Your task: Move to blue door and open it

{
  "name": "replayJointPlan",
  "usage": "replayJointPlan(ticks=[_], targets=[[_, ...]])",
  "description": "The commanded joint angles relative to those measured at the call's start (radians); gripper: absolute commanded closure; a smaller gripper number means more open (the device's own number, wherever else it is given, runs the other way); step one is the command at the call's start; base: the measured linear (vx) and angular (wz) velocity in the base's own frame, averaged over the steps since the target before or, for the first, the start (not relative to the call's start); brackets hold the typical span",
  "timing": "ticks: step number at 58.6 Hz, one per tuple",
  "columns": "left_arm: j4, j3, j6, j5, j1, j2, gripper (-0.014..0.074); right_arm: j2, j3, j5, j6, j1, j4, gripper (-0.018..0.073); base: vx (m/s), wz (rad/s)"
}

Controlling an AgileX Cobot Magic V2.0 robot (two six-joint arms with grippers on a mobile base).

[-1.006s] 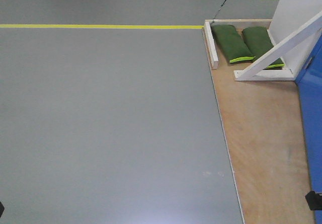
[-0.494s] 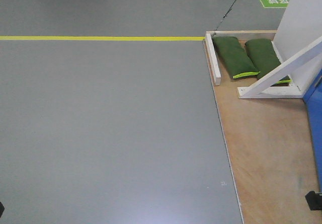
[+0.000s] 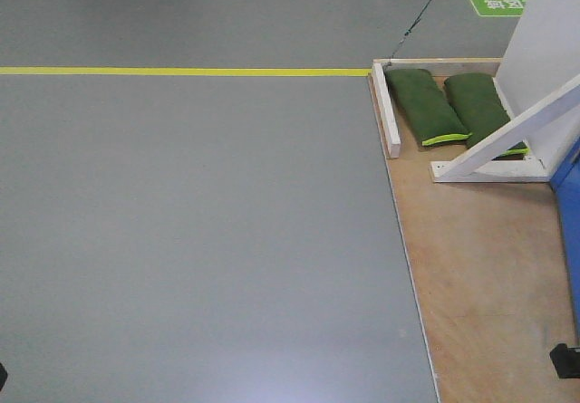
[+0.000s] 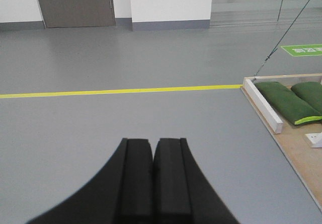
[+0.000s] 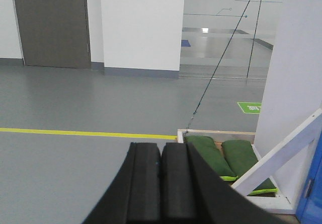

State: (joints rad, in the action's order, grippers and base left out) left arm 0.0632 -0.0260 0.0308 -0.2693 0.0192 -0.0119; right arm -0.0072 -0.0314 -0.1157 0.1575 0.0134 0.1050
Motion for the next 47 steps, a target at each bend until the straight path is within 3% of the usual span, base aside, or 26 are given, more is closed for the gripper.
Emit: replayJointPlan(ticks=[1,47], targets=[[-0.006,0.026,0.001,0.082,0.0,-0.012,0.0524,0.01,-0.001,0.083,0.006,-0.005,-0.007,0.0547,0.0,0.0],[-0.006,0.026,0.001,0.082,0.0,-0.012,0.0524,0.017,0.049,0.063,0.006,-0.006,-0.007,0.0547,0.0,0.0]])
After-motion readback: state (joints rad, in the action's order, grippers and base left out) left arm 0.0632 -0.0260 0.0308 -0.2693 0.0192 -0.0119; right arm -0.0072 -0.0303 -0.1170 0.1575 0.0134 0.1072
